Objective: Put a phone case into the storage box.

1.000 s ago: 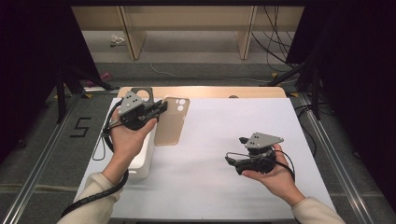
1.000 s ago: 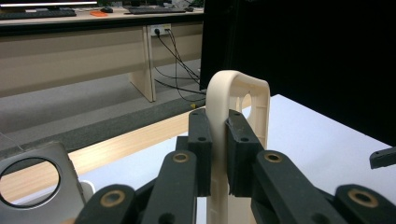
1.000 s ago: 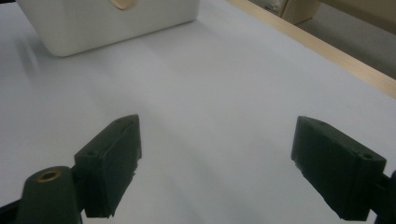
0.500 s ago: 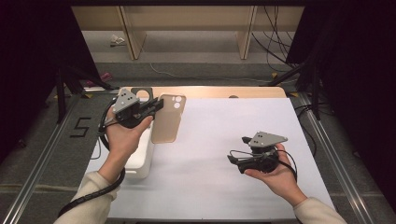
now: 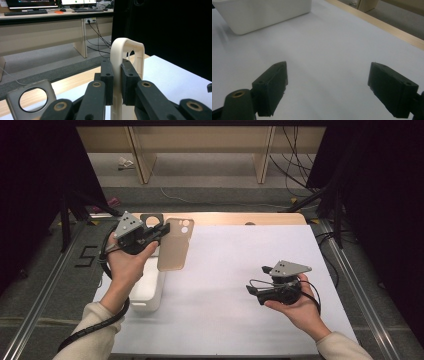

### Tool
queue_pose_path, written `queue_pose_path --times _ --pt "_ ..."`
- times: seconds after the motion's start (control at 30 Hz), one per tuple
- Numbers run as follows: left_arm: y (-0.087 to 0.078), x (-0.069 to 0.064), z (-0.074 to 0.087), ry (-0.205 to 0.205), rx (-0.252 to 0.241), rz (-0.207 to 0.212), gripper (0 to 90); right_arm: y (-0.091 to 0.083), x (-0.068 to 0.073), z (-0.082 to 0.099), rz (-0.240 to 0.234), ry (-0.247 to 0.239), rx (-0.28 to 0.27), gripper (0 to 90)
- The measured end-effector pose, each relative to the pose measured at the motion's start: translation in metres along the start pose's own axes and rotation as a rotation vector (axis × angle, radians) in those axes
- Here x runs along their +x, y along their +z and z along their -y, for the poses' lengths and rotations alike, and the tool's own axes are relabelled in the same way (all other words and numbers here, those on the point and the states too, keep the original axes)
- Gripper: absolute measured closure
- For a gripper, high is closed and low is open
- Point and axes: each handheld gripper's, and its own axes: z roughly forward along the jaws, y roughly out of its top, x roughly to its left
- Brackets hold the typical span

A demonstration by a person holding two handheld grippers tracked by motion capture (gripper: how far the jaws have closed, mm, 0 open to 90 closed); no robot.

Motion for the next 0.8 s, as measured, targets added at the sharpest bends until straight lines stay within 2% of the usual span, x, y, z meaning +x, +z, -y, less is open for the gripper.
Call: queue_pose_path --times 0.8 --pt "-0.011 0.023 -0.004 -0.011 -0.009 -0.043 81.9 -0.003 -0.005 0.002 0.008 0.022 -0.005 17.1"
